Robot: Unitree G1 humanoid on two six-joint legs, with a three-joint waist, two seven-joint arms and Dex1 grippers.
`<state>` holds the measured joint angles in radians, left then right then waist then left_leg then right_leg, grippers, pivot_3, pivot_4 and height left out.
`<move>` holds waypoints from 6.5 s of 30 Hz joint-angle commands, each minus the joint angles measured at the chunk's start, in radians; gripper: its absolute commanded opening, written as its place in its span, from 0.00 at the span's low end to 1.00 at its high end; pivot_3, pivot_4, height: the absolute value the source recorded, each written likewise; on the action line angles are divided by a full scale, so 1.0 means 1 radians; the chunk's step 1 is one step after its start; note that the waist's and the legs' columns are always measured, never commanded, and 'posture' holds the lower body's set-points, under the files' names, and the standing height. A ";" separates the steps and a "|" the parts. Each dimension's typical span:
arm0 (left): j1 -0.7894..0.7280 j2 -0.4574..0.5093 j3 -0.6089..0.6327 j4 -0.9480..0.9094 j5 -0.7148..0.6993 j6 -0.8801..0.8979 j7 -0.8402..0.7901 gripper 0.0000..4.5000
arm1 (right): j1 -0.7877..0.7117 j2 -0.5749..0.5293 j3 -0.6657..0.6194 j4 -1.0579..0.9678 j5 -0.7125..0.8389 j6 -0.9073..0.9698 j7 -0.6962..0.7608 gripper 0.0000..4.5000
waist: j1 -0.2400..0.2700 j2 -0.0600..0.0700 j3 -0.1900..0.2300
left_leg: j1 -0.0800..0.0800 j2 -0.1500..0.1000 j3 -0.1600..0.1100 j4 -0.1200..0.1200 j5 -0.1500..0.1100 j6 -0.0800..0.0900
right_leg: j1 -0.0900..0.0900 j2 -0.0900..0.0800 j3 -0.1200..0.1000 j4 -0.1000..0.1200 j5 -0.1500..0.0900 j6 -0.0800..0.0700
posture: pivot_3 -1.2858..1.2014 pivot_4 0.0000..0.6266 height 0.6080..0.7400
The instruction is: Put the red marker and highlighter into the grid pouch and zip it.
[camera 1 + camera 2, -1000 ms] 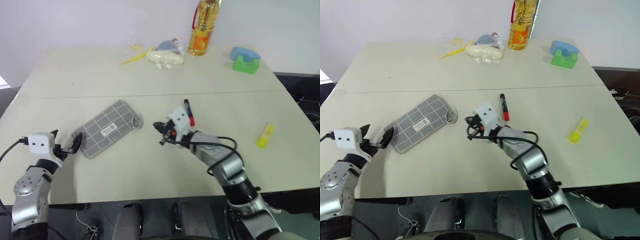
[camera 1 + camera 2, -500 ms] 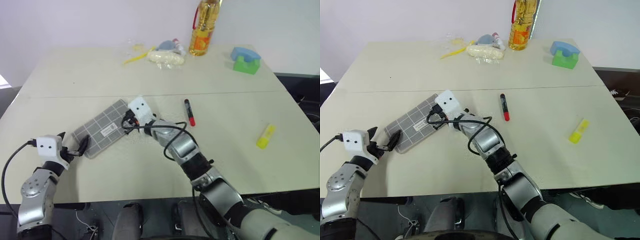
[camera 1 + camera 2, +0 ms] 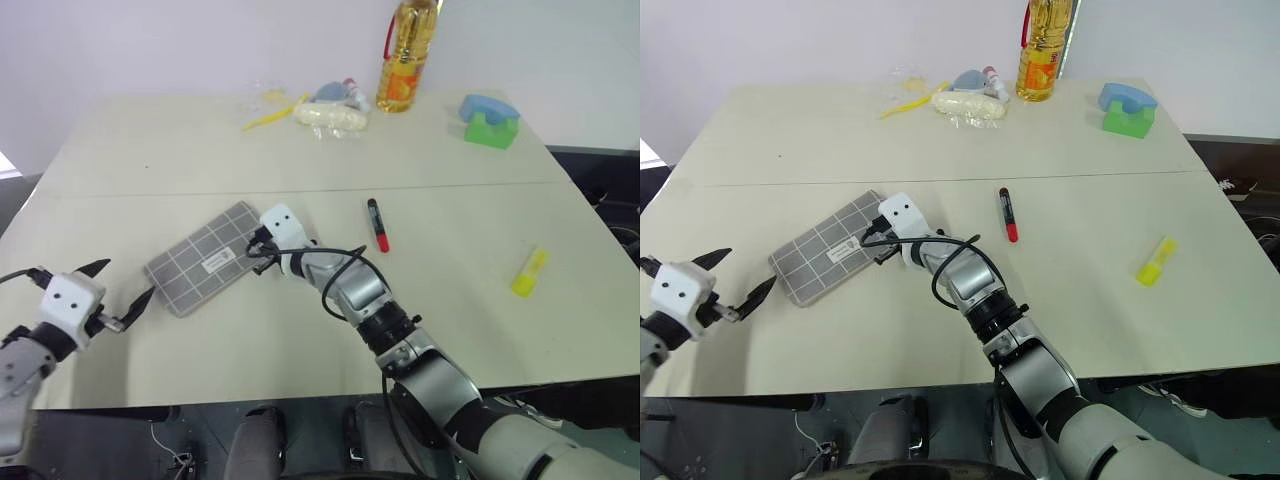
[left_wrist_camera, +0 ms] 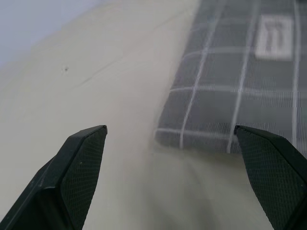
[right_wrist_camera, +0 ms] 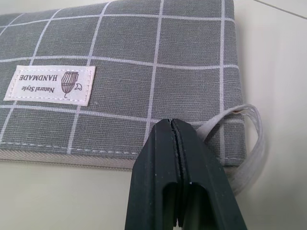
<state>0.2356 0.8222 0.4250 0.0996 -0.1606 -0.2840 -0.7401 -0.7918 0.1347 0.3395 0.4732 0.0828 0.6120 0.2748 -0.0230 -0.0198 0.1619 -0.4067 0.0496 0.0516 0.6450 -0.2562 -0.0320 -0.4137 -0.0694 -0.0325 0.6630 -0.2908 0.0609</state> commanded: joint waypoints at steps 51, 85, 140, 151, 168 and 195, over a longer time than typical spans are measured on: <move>-0.261 -0.151 -0.425 -0.097 0.079 -0.099 0.141 0.00 | 0.243 -0.385 -0.218 -0.717 0.079 0.221 0.123 0.99 | -0.021 0.008 -0.003 | -0.004 0.003 0.011 -0.001 0.003 0.003 | 0.003 -0.010 -0.026 -0.001 0.001 0.009 | 0.52 0.24 1.00; -0.273 -0.234 -0.422 -0.047 0.134 -0.154 0.140 0.00 | 0.247 -0.378 -0.171 -0.542 0.001 0.119 0.074 0.79 | -0.012 0.008 0.000 | -0.004 0.003 0.011 -0.001 0.003 0.003 | 0.003 -0.008 -0.026 -0.001 0.001 0.009 | 0.52 0.24 1.00; -0.308 -0.363 -0.454 -0.198 0.118 0.063 0.191 0.00 | 0.249 -0.307 -0.213 -0.584 -0.042 0.105 0.008 0.01 | 0.008 0.008 0.000 | -0.004 0.002 0.011 0.001 0.003 0.003 | 0.004 -0.008 -0.026 -0.001 0.001 0.010 | 0.52 0.24 1.00; -0.379 -0.395 -0.495 -0.117 0.211 0.075 0.250 0.00 | 0.270 -0.467 0.036 -0.781 -0.089 0.081 0.218 0.01 | 0.009 0.008 0.000 | -0.004 0.002 0.010 0.001 0.003 0.003 | 0.004 -0.007 -0.026 -0.001 0.001 0.010 | 0.52 0.24 1.00; -0.536 -0.526 -0.562 0.050 0.282 0.052 0.328 0.00 | 0.207 -0.509 0.171 -0.890 -0.107 -0.004 0.402 0.01 | 0.010 0.004 0.002 | -0.004 0.001 0.010 0.002 0.003 0.003 | 0.005 -0.007 -0.026 -0.001 0.001 0.010 | 0.52 0.24 1.00; -0.502 -0.422 -0.485 0.030 0.267 0.022 0.359 0.00 | 0.280 -0.561 -0.173 -0.962 -0.006 0.262 0.420 0.73 | 0.009 0.004 0.003 | -0.004 0.002 0.009 0.002 0.003 0.003 | 0.005 -0.008 -0.027 -0.001 0.001 0.010 | 0.52 0.24 1.00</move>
<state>-0.2711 0.3857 -0.0900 0.1558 0.1211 -0.2320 -0.3733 -0.5095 -0.4378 0.2358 -0.4748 0.0637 0.8009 0.7486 -0.0140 -0.0162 0.1645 -0.4101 0.0513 0.0609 0.6471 -0.2536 -0.0286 -0.4086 -0.0771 -0.0591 0.6622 -0.2897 0.0707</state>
